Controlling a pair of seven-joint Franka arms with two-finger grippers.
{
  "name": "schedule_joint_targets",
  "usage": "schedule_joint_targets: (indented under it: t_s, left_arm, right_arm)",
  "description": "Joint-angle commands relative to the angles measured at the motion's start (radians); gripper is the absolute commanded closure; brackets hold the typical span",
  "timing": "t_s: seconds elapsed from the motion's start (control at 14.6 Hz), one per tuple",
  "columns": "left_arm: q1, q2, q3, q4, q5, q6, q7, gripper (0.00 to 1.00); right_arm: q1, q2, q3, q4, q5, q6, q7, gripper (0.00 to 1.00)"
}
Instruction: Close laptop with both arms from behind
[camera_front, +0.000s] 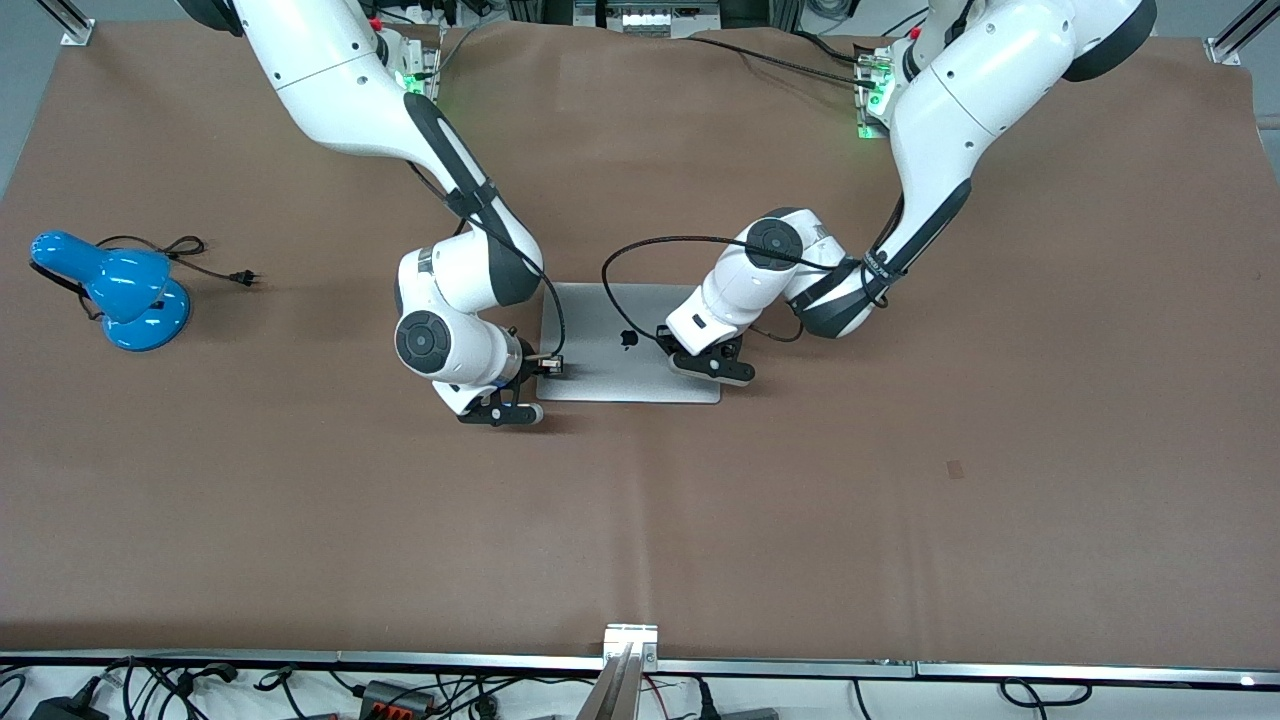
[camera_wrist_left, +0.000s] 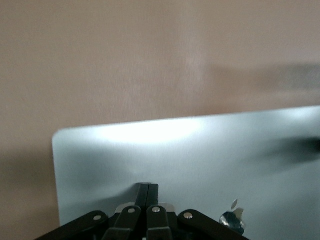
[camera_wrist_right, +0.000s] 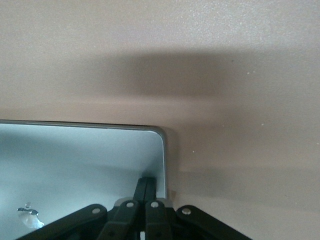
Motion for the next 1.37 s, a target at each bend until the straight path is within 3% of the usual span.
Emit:
schedule_joint_targets:
  t_s: [0.0,0.27,0.48,0.75,0.82,0.89,0.96,1.16,1.3]
  left_arm:
    - [0.005,-0.133,0.002,-0.005,0.027,-0.109,-0.016,1.0]
    - [0.007,-0.271,-0.029,0.007,0.002,-0.396,-0.06,1.0]
    - [0.051,-0.322,-0.058,0.021,-0.073,-0.471,-0.073,1.0]
    - [0.227,-0.331,-0.233,0.084,-0.078,-0.611,-0.069,1.0]
    - [0.27,-0.329,-0.271,0.096,-0.078,-0.643,-0.068,1.0]
    - [0.306,-0.331,-0.303,0.101,-0.078,-0.66,-0.066,1.0]
    - [0.33,-0.329,-0.328,0.102,-0.078,-0.663,-0.048,1.0]
    - [0.338,-0.326,-0.331,0.122,-0.079,-0.665,-0.025,1.0]
    - [0.338,-0.32,-0.331,0.125,-0.079,-0.665,-0.023,1.0]
  right_arm:
    - [0.014,0.018,-0.002,0.024,-0.023,0.015,0.018,1.0]
    - [0.007,-0.067,-0.03,0.012,-0.052,-0.026,0.014,1.0]
    - [-0.004,-0.178,-0.097,0.018,-0.11,-0.164,-0.005,1.0]
    - [-0.015,-0.276,-0.192,0.021,-0.175,-0.309,-0.133,1.0]
    - [-0.015,-0.293,-0.223,0.023,-0.175,-0.329,-0.168,0.9]
    - [-0.015,-0.31,-0.248,0.023,-0.175,-0.346,-0.192,0.25]
    - [-0.015,-0.33,-0.271,0.026,-0.175,-0.359,-0.21,0.0]
    - [-0.015,-0.384,-0.347,0.073,-0.173,-0.451,-0.218,0.0]
    - [-0.016,-0.387,-0.404,0.178,-0.176,-0.558,-0.219,0.0]
